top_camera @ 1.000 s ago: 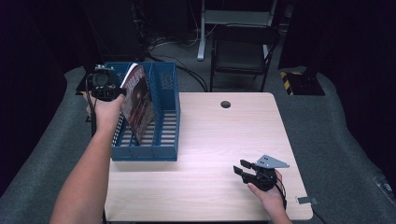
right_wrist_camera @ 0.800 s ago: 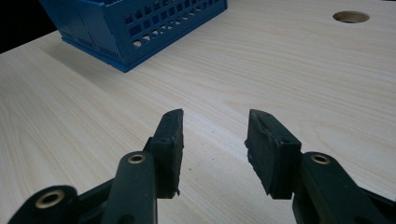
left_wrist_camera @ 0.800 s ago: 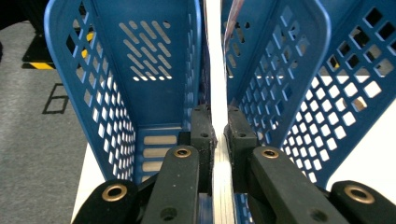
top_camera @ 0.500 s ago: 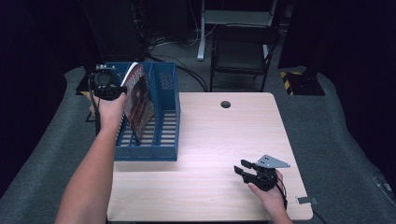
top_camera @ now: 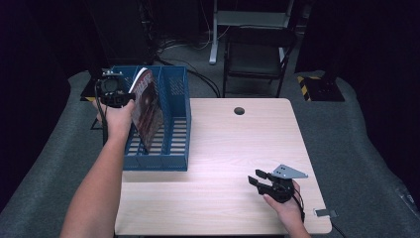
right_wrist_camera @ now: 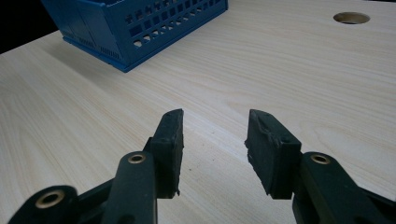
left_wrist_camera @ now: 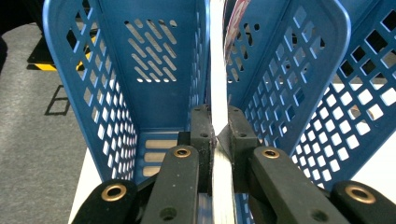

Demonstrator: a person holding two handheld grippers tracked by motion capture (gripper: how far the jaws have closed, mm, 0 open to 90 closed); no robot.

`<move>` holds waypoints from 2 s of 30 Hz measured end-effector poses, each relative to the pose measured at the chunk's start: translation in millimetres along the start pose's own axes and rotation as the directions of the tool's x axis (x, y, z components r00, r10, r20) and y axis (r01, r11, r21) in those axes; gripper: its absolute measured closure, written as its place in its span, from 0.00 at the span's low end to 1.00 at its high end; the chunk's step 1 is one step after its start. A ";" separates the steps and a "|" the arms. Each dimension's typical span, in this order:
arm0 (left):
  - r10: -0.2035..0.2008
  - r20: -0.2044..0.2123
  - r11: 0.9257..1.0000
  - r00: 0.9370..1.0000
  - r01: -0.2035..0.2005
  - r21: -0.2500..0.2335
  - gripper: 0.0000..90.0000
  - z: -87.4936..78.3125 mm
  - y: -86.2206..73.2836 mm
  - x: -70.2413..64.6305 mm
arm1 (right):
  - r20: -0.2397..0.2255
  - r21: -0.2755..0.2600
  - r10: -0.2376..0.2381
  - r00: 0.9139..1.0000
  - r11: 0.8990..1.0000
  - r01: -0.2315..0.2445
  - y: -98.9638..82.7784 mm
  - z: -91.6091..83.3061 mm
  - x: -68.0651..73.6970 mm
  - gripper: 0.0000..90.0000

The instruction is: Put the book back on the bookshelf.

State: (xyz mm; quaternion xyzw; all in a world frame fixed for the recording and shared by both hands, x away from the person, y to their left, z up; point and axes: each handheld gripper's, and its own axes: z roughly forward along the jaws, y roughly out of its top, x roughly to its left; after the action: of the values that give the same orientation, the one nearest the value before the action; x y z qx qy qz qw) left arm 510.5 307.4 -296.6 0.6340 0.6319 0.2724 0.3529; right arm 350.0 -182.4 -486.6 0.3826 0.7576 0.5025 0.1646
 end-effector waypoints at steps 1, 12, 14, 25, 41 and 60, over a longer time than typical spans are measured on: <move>0.002 0.005 1.000 1.000 -0.002 -0.001 0.93 0.2 0.1 1.2 | 0.000 0.000 0.003 1.000 1.000 -0.003 0.3 -0.2 0.5 0.62; 0.007 0.024 1.000 1.000 -0.007 -0.010 0.85 0.5 -0.3 2.6 | 0.002 0.002 0.007 1.000 1.000 -0.007 0.2 -0.2 0.4 0.62; 0.009 0.026 1.000 1.000 -0.009 -0.009 0.83 0.7 -0.3 2.3 | 0.001 0.003 0.004 1.000 1.000 -0.004 0.1 -0.1 0.3 0.62; -0.001 0.053 1.000 0.999 0.001 -0.008 0.72 2.1 -2.3 1.5 | 0.000 0.004 -0.001 1.000 1.000 0.001 -0.3 0.2 0.2 0.62; 0.006 0.071 1.000 0.997 -0.006 0.003 0.61 -3.4 0.7 1.6 | -0.004 0.006 -0.001 1.000 1.000 0.001 -0.2 0.7 0.2 0.62; 0.017 0.104 1.000 0.994 -0.018 0.016 0.58 -20.9 5.0 9.4 | -0.014 0.027 -0.001 1.000 1.000 0.001 -1.8 7.1 -0.5 0.61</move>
State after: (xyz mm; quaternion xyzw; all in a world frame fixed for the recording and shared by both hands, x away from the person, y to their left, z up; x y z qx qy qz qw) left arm 497.5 319.2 -281.0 0.6557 0.6094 0.2370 0.3775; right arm 354.1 -178.6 -491.4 0.3810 0.7656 0.4949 0.1544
